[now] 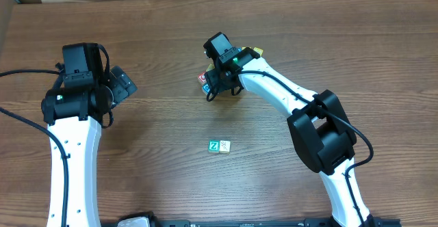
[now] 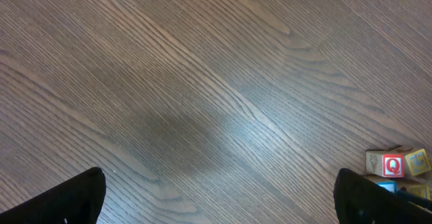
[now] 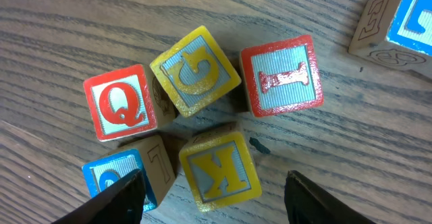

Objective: Flip 4 blocks
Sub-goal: 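Position the right gripper above the yellow K block in the cluster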

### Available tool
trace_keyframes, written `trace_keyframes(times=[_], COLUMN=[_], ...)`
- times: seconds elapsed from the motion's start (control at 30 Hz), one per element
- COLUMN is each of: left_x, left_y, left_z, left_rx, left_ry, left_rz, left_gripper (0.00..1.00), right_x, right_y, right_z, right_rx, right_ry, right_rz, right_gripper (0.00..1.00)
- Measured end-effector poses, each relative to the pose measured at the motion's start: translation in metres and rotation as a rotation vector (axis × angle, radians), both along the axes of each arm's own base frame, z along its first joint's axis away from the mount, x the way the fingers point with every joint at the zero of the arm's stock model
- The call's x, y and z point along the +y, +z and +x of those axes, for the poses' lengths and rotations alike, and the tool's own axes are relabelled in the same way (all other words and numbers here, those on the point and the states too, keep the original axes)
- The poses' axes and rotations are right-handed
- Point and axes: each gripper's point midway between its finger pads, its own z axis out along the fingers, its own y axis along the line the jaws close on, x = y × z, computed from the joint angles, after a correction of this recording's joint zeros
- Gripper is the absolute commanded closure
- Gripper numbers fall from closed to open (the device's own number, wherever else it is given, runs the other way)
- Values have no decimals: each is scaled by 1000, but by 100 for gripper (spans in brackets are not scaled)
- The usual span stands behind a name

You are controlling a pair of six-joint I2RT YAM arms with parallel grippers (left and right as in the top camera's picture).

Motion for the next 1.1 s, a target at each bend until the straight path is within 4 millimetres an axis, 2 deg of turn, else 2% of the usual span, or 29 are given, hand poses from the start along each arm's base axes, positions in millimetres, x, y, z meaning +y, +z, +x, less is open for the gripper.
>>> trace_keyframes(times=[0.43, 0.83, 1.1], left_x=[0, 0, 0], left_y=[0, 0, 0], left_z=[0, 0, 0], left_rx=[0, 0, 0], left_ry=[0, 0, 0], left_rz=[0, 0, 0], left_gripper=[0, 0, 0], right_x=[-4, -15, -1], right_y=[0, 4, 3], right_z=[3, 10, 7], right_rx=[28, 114, 50], right_ry=[23, 15, 108], right_rz=[42, 177, 131], right_gripper=[24, 26, 28])
